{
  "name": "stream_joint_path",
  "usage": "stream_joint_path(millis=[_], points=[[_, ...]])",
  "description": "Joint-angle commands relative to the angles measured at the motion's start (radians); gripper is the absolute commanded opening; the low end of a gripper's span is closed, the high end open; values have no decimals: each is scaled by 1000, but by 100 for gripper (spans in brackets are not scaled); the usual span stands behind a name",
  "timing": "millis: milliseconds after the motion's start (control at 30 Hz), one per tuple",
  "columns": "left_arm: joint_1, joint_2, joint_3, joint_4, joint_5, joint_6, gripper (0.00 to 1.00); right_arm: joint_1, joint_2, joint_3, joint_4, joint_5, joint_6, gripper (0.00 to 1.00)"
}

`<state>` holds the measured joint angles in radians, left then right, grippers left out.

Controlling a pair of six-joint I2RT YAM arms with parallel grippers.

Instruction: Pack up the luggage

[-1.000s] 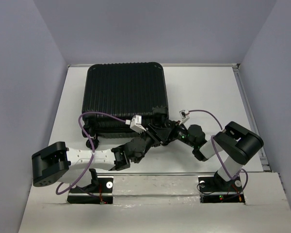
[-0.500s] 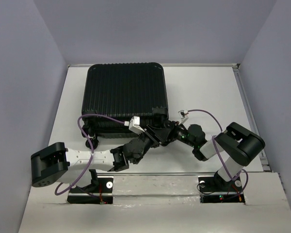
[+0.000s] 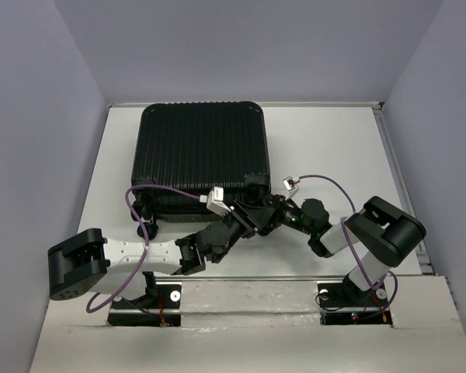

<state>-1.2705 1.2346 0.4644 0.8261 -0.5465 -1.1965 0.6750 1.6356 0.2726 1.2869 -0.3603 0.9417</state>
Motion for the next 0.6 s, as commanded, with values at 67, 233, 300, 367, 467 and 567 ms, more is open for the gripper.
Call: stream_joint_path(millis=[67,233,300,367,467,567], points=[[-27,-66,16,186,68,-37,6,6,-29,22,430,-22,-11,41],[-29,-73,11,176,59,-31,6,6,-66,-7,428,4,-35,61],[-30,-76,14,173,59,-25,6,6,-59,-13,427,20,-38,70],[-29,-77,17,163,57,-21,6,6,-14,-10,430,31,-35,71],[-30,-72,22,160,54,-18,6,6,10,14,431,0,-27,60],[-32,-66,20,160,56,-23,6,6,-19,25,428,-3,-38,58]])
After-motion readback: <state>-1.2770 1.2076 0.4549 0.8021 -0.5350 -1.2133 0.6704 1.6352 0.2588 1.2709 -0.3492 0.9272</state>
